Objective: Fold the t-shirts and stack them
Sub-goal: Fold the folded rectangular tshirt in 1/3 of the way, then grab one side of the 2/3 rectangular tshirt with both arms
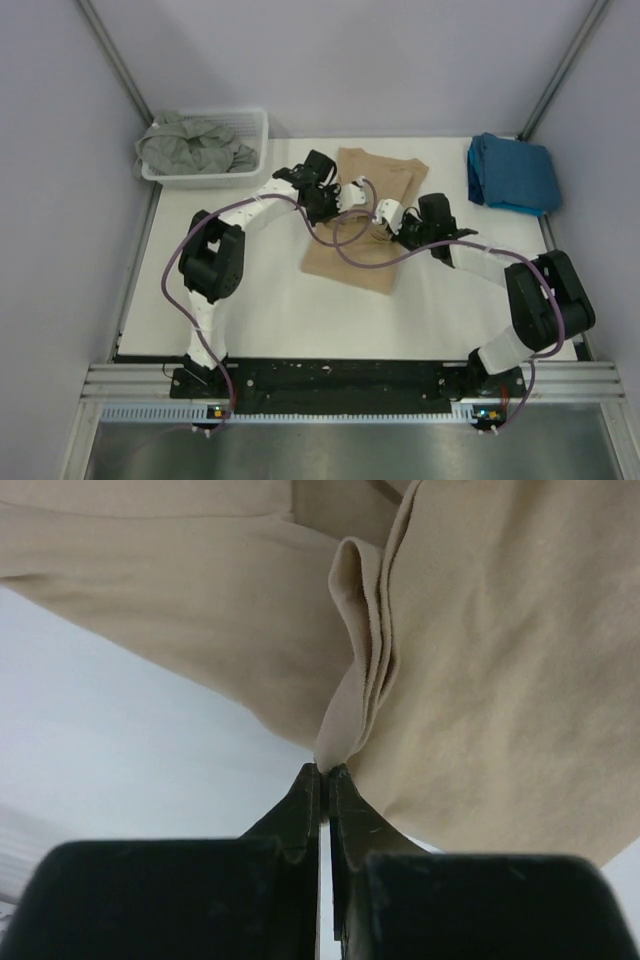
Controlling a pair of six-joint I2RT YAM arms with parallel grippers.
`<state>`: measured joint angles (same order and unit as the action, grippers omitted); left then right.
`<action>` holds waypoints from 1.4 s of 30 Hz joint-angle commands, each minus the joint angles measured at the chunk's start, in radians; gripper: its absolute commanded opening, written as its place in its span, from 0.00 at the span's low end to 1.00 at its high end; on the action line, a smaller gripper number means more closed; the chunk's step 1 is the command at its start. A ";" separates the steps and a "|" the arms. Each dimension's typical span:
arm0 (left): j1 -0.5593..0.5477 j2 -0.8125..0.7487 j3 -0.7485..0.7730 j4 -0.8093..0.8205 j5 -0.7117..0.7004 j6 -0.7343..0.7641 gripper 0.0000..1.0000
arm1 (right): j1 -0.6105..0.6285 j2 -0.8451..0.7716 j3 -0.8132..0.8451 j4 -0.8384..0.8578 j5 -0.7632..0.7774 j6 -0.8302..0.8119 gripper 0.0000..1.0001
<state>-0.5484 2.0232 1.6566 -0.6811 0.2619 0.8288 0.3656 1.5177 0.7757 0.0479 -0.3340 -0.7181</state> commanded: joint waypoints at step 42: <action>0.062 -0.342 -0.498 0.029 0.320 0.518 0.54 | 0.329 -0.285 -0.191 -0.191 0.140 -0.149 0.49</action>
<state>-0.4736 1.6775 1.2343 -0.7258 0.5816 1.2411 0.6121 1.2121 0.6357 -0.0998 -0.3485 -0.8150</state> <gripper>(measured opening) 0.539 0.485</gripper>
